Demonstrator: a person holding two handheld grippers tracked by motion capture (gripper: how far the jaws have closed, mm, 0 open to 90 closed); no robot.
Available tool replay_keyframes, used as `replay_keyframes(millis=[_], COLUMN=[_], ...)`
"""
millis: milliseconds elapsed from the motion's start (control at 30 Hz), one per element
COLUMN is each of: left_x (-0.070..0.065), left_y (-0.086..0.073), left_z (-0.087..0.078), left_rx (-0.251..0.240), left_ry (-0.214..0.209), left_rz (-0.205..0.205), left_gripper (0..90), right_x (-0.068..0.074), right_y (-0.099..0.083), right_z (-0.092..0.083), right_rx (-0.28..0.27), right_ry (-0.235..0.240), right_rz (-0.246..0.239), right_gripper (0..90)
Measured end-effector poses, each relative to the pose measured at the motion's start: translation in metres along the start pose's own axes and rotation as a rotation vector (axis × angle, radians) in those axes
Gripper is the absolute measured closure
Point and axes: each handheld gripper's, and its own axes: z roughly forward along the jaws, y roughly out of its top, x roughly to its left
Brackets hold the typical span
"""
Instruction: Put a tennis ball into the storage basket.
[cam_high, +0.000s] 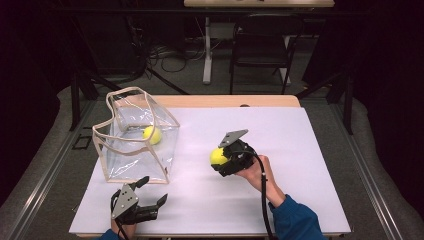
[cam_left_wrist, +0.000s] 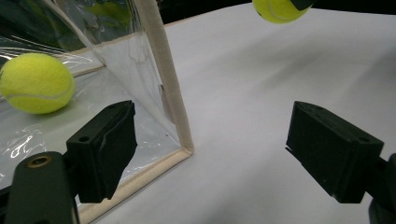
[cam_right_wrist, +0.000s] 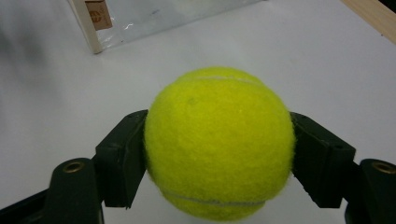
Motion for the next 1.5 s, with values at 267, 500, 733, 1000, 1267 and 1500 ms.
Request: replay_keyframes(millis=[267, 500, 733, 1000, 1267, 1500], left_x=[-0.001, -0.001, 0.0, 0.0, 0.0, 0.0], left_y=[0.0, 0.0, 0.0, 0.0, 0.0, 0.0], left_z=[0.0, 0.0, 0.0, 0.0, 0.0, 0.0], left_rx=[-0.001, -0.003, 0.001, -0.002, -0.001, 0.001], left_ry=[-0.001, 0.0, 0.0, -0.001, -0.001, -0.001], left_rz=[0.001, 0.002, 0.004, 0.004, 0.004, 0.002], left_gripper=[16.1, 16.1, 16.1, 16.1, 16.1, 16.1], right_x=[-0.001, -0.001, -0.001, -0.002, -0.002, -0.001], right_y=[0.006, 0.011, 0.018, 0.027, 0.036, 0.043], right_z=[-0.005, -0.01, -0.011, -0.013, -0.014, -0.014], right_rx=[-0.013, -0.033, -0.046, -0.069, -0.085, -0.094], right_ry=[-0.008, -0.017, -0.019, -0.02, -0.022, -0.019], right_rz=[-0.006, -0.014, -0.026, -0.03, -0.043, -0.052], right_gripper=[26.1, 26.1, 26.1, 26.1, 26.1, 26.2])
